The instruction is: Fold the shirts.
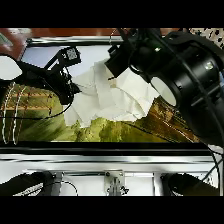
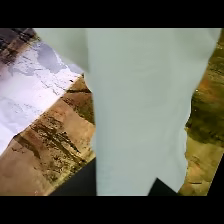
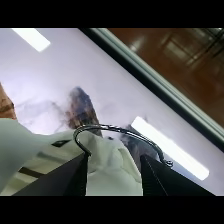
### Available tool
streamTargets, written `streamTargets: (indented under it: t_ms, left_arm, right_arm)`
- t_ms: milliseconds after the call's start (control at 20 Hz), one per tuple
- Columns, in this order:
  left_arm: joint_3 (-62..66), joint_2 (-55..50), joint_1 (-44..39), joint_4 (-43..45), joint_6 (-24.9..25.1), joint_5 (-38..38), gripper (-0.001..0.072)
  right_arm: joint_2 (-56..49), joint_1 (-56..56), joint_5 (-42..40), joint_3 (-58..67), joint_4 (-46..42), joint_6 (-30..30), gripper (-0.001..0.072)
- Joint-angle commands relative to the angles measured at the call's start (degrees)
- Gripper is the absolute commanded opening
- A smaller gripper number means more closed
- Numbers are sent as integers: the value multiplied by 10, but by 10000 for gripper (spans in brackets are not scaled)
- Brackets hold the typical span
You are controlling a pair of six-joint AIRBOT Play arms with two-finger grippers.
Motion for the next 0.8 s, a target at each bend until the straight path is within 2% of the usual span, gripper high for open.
streamTargets:
  t_ms: [0, 350, 400, 450, 550, 650, 750]
  left_arm:
    - [0, 3, 0, 10, -5, 17, 55]
    - [0, 3, 0, 8, -29, 46, 55]
    - [0, 3, 0, 8, -29, 46, 55]
    - [0, 3, 0, 8, -33, 46, 55]
    - [0, 3, 0, 8, -36, 46, 55]
    - [0, 3, 0, 8, -36, 46, 55]
    - [0, 3, 0, 8, -44, 45, 55]
  right_arm:
    - [23, 1, 87, 0, -46, 12, 475]
    - [90, 1, 287, 0, -36, 25, 476]
    - [96, 1, 307, 0, -26, 38, 520]
    - [99, 1, 318, 0, -14, 61, 646]
    - [101, -4, 311, 0, 32, 101, 671]
    - [100, -20, 234, -10, 129, 135, 671]
    - [96, -30, 156, -30, 138, 169, 671]
